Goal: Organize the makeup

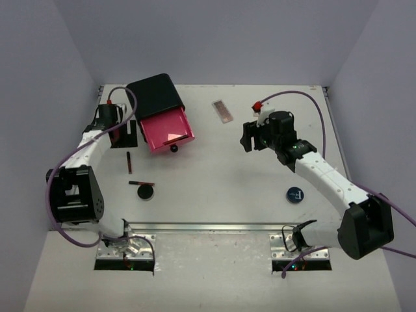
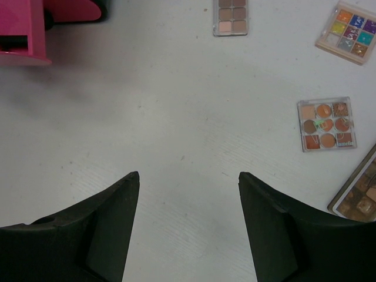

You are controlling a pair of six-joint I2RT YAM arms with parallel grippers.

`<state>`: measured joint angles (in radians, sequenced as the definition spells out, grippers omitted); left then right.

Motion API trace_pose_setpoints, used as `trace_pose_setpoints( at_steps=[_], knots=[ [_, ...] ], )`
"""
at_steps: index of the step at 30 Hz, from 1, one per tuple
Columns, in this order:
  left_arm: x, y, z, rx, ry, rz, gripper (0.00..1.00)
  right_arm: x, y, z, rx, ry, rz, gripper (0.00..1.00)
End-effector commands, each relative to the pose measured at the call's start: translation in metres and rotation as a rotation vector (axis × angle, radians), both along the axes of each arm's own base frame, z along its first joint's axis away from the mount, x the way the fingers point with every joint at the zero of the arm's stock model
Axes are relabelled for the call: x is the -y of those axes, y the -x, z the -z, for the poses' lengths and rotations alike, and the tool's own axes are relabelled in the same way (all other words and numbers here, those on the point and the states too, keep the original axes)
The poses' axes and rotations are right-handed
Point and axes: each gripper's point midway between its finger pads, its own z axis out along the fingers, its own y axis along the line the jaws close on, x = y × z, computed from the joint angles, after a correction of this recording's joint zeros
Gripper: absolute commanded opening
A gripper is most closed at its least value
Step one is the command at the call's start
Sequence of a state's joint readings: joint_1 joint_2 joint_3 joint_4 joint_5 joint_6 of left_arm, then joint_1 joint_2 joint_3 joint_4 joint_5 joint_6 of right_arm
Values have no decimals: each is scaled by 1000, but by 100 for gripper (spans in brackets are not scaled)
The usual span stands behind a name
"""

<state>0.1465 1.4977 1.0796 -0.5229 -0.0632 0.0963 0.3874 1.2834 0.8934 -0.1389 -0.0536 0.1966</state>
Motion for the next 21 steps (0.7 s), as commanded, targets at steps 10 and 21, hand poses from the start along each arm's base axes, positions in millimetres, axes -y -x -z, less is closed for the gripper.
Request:
trace_pose_setpoints(
  at_steps=[10,21],
  knots=[
    [-6,3,72,-112,20,-32,75,9,-2,-11,40,12,33,69],
    [-14,18,112,-233,14,-37,40,12,-1,-13,53,29,37,70]
  ],
)
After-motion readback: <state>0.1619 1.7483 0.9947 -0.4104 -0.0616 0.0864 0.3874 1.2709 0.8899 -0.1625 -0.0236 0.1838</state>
